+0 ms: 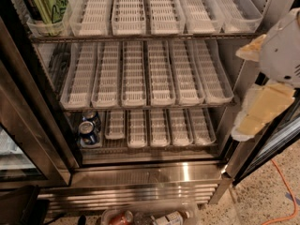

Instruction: Pick green can from top shelf of fridge

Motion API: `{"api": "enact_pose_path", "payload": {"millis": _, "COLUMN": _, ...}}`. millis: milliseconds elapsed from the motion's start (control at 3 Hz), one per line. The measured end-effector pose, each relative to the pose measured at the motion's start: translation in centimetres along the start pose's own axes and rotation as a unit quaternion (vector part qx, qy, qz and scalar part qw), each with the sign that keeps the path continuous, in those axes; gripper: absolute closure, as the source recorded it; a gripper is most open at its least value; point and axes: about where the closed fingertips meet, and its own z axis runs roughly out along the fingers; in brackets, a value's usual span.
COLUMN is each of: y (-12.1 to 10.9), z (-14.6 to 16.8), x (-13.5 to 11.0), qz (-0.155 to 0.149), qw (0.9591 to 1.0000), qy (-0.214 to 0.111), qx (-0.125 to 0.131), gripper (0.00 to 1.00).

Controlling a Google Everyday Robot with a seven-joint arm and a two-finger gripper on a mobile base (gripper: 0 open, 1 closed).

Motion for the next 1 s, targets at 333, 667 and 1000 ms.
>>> {"api": "enact_pose_path", "payload": {"millis": 333, "y": 2.9, "z": 1.0, "x": -7.0, "qz": -0.06, "qw": 0.9948, "qy": -0.082, "qx": 0.0, "gripper": 0.0}}
{"api": "enact_pose_path", "payload": {"millis": 667, "y": 5.2, "z": 0.8, "x": -13.4, "qz": -0.122, "qw": 0.9819, "qy": -0.145, "qx": -0.006, "gripper": 0.0}}
{"api": "enact_pose_path", "payload": {"millis": 1000, "y": 8.3, "z": -1.0, "x": -20.1, "qz": -0.182, "qw": 0.9617, "qy": -0.205, "qx": -0.012, "gripper": 0.0}}
